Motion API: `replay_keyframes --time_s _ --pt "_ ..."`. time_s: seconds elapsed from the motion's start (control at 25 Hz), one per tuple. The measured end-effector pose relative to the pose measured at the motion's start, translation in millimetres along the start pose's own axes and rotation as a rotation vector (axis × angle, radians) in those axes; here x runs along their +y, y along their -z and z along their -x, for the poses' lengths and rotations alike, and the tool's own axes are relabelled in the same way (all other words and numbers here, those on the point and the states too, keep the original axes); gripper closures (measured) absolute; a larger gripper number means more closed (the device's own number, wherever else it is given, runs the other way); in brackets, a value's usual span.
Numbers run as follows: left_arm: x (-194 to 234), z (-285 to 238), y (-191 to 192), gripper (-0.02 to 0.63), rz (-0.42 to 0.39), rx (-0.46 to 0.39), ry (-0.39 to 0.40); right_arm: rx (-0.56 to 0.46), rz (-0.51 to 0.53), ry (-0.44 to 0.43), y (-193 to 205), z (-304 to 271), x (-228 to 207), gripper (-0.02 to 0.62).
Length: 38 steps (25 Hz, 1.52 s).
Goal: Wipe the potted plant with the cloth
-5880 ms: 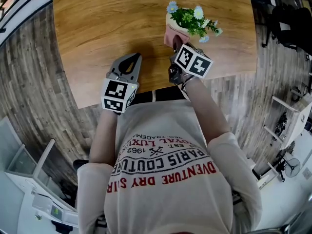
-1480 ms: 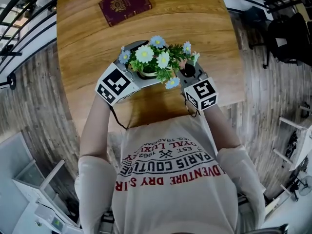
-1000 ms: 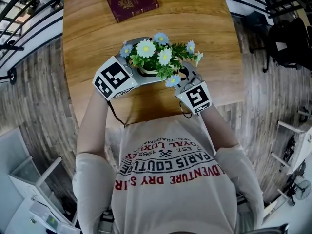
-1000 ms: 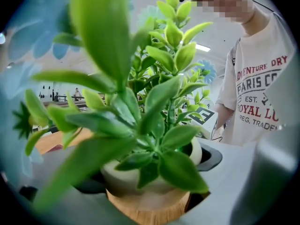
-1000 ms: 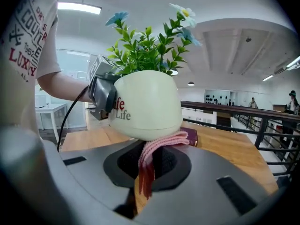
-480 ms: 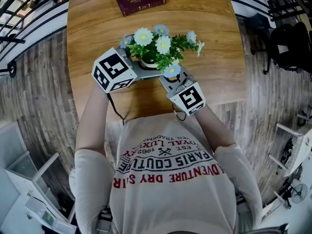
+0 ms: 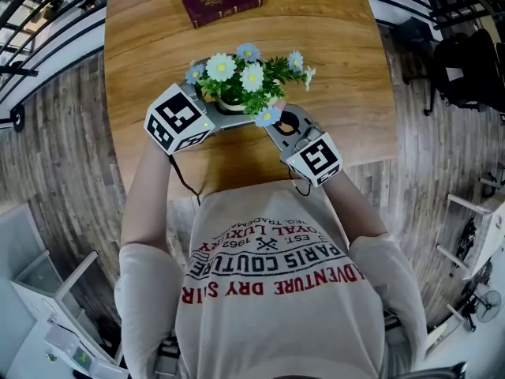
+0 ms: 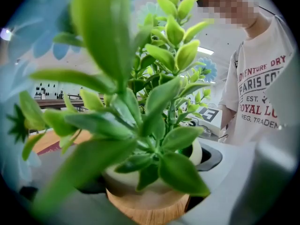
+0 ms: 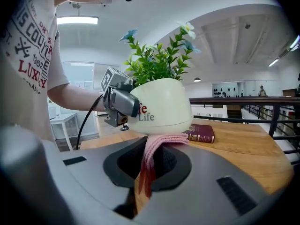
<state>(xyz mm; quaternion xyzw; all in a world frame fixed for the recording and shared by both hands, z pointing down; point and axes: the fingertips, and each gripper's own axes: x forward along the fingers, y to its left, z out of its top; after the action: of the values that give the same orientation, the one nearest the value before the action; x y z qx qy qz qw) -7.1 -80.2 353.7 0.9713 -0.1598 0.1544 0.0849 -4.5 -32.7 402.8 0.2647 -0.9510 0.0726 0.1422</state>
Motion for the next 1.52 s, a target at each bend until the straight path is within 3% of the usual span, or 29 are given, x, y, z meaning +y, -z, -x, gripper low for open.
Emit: replay_keyframes --time_s 0.28,0.56,0.8,1.0,1.36,1.52 --pt "-3.4 -9.2 5.4 0.077 -0.007 0.003 -0.004 0.011 -0.010 0.067 7.5 19.1 -30.6 0.558" --pt "-5.6 -22.9 15.4 0.077 -0.063 0.011 -0.069 -0.008 -0.128 0.184 21.4 39.9 -73.8 0.558" --pt "-8.9 -46.8 58.6 0.077 -0.100 0.075 -0.083 0.026 -0.151 0.353 36.5 67.9 -131.4 0.558" --pt "-13.8 -72.3 104.9 0.077 -0.108 0.177 -0.082 0.019 -0.192 0.441 39.1 90.9 -167.3 0.558" --pt "-18.4 -109.7 144.1 0.078 -0.092 0.217 -0.057 0.060 -0.171 0.439 51.8 99.2 -186.9 0.558" --pt "-21.5 -121.4 154.8 0.077 -0.097 0.229 -0.031 0.066 -0.207 0.440 60.8 97.8 -194.4 0.558"
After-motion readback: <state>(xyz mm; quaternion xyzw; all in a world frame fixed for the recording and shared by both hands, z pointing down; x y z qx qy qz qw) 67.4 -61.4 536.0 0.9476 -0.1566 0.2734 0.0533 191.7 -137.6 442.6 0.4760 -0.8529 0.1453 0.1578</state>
